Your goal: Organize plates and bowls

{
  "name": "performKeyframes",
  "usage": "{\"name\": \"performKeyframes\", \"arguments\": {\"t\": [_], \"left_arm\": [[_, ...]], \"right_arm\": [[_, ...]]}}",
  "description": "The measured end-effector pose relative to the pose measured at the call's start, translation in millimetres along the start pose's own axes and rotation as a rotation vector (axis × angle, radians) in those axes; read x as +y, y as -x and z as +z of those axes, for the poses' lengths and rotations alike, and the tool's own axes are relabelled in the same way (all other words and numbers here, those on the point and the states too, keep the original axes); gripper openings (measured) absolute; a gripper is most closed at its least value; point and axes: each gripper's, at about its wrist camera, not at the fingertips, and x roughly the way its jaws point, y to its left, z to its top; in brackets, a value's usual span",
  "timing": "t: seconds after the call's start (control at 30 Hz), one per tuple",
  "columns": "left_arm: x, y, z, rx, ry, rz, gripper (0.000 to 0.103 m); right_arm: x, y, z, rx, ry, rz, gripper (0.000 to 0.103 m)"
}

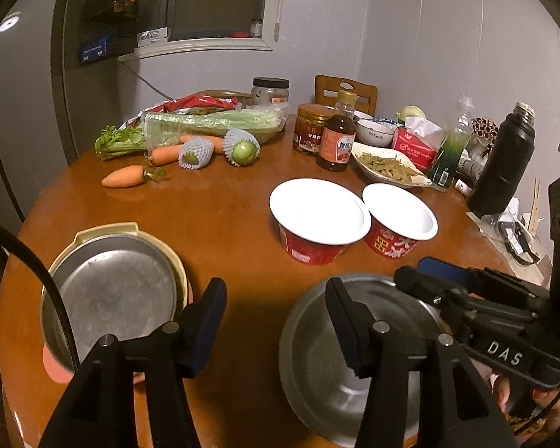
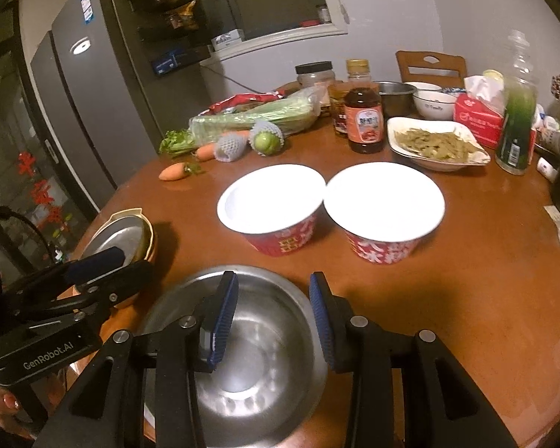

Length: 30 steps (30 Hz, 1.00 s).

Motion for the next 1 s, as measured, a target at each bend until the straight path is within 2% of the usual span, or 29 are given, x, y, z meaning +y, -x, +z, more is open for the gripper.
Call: {"name": "performKeyframes", "arguments": {"t": [0.1,0.4,0.73,1.0], "left_arm": [[0,-4,5,-0.004,-0.006,0.000,0.058],[3,-27,37,0.010,0.009,-0.007,0.059],[3,-72,66,0.083,0.041,0.011,0.059],[4,-98,74,0.127,0.060,0.007,0.059]], "right_arm": [[0,-8,6,0.013,-0.012,0.014,0.041],[-15,-37,26,0.060,-0.101,0.035,0.041],[-19,-61,43,0.106,-0.131,0.076,0.041],[-28,-76,51,0.130,-0.144,0.063,0.041]]}}
